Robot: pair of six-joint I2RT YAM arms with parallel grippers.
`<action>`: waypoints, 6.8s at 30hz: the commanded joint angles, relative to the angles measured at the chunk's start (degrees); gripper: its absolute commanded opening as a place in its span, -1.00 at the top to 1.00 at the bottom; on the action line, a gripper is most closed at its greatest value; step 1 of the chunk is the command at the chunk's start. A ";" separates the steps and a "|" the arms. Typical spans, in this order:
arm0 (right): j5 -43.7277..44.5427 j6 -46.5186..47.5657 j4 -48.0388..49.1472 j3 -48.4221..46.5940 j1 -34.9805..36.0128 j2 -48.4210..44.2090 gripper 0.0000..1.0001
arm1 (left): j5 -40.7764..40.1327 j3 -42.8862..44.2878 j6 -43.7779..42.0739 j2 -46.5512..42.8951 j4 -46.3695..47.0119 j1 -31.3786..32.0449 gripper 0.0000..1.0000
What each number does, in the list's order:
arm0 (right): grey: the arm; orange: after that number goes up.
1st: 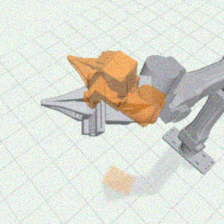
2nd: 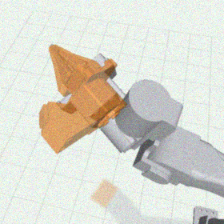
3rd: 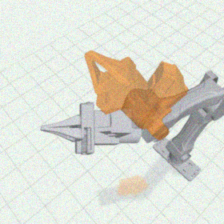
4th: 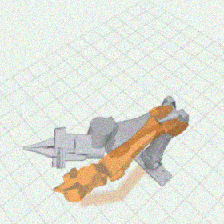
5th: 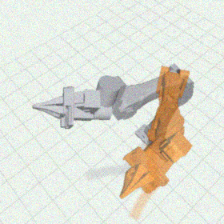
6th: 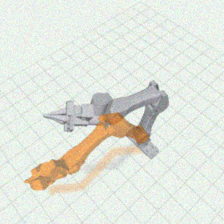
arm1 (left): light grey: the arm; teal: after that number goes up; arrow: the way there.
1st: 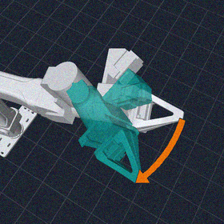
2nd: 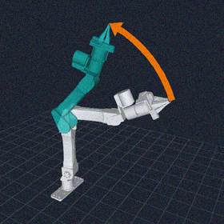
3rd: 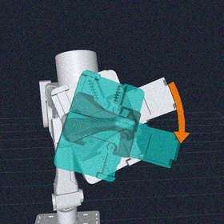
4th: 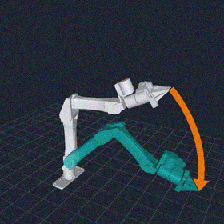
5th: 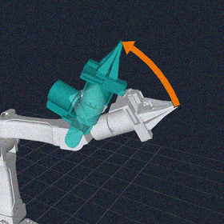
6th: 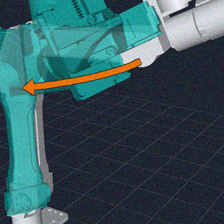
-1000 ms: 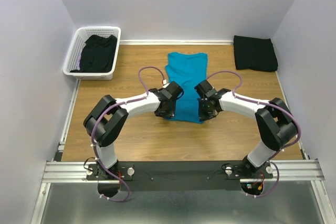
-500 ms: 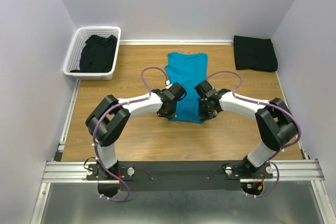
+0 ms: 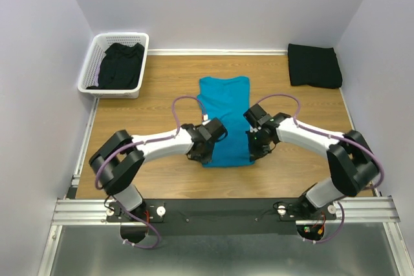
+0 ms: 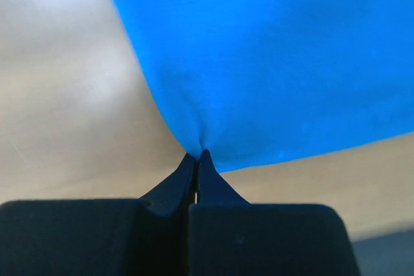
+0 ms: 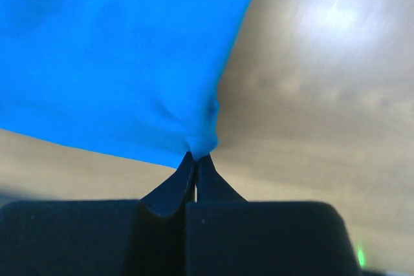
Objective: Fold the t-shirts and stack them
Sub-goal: Fold the tshirt
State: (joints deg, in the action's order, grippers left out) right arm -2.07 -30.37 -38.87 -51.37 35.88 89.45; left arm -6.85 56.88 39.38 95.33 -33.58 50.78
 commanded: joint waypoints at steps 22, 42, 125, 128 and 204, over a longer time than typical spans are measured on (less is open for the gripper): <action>1.71 14.10 -30.12 -36.40 -1.60 9.21 0.99 | 9.93 8.76 -7.64 -15.81 -12.92 -12.36 1.00; -3.21 20.35 -18.88 -56.47 -14.87 37.37 0.99 | 11.34 33.47 -18.81 18.57 0.27 -27.49 1.00; 5.31 17.37 9.08 -66.47 -6.16 46.77 0.41 | 8.78 -11.88 -6.24 -22.03 19.78 -26.35 -0.21; 3.75 15.17 9.08 -72.54 -8.80 47.84 0.38 | 10.10 -10.74 -6.50 -20.36 21.98 -26.26 -0.21; -53.40 -8.22 63.05 3.12 -24.36 30.88 0.38 | 37.26 -21.63 7.12 4.70 54.95 -35.58 0.09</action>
State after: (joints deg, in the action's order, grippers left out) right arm -60.12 -43.03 28.64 -51.44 13.28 120.40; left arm 35.31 38.22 46.78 101.58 26.22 15.53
